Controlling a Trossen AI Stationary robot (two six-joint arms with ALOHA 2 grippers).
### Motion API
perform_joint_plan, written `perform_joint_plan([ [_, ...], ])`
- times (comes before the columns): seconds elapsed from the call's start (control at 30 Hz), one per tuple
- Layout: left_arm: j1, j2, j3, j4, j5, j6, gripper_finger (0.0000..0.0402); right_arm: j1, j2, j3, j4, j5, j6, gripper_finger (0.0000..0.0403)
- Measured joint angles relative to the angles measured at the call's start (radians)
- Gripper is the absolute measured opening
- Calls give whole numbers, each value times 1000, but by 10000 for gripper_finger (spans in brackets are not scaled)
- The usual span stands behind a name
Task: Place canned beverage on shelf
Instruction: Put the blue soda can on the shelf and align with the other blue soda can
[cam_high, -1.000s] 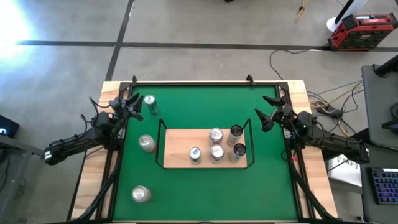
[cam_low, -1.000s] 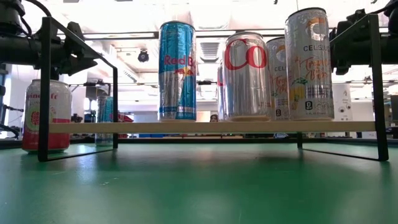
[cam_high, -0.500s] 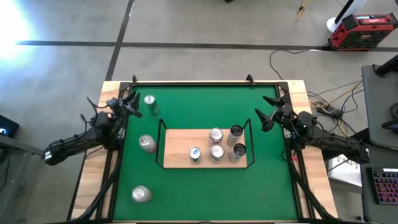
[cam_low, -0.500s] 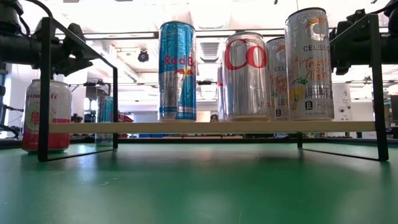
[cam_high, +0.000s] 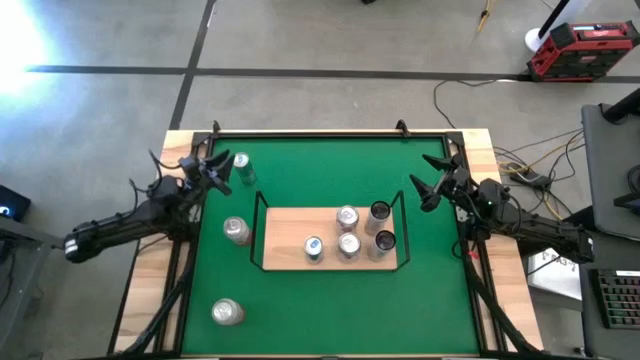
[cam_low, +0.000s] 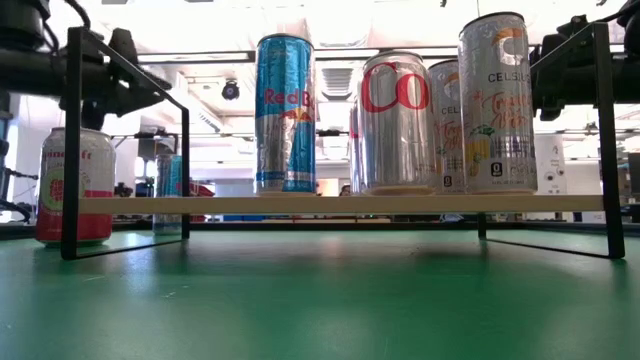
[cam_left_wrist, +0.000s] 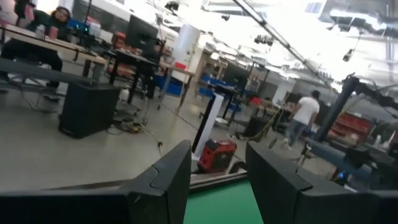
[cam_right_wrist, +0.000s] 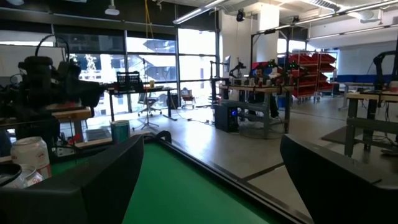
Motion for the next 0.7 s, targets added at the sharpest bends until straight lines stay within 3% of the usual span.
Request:
perform_joint_plan([
  [0.13,0,101,127,-111,3,-1,137,0,0,0,0,0,-1,368],
  [0.27,1,241,312,-354,-4,-75,137,0,0,0,0,0,-2,368],
  [0.5,8,584,683,-882,-149,-506,137,0,0,0,0,0,-1,368],
  [0.7,74,855,964,-1225,-132,-802,137,0,0,0,0,0,0,368],
])
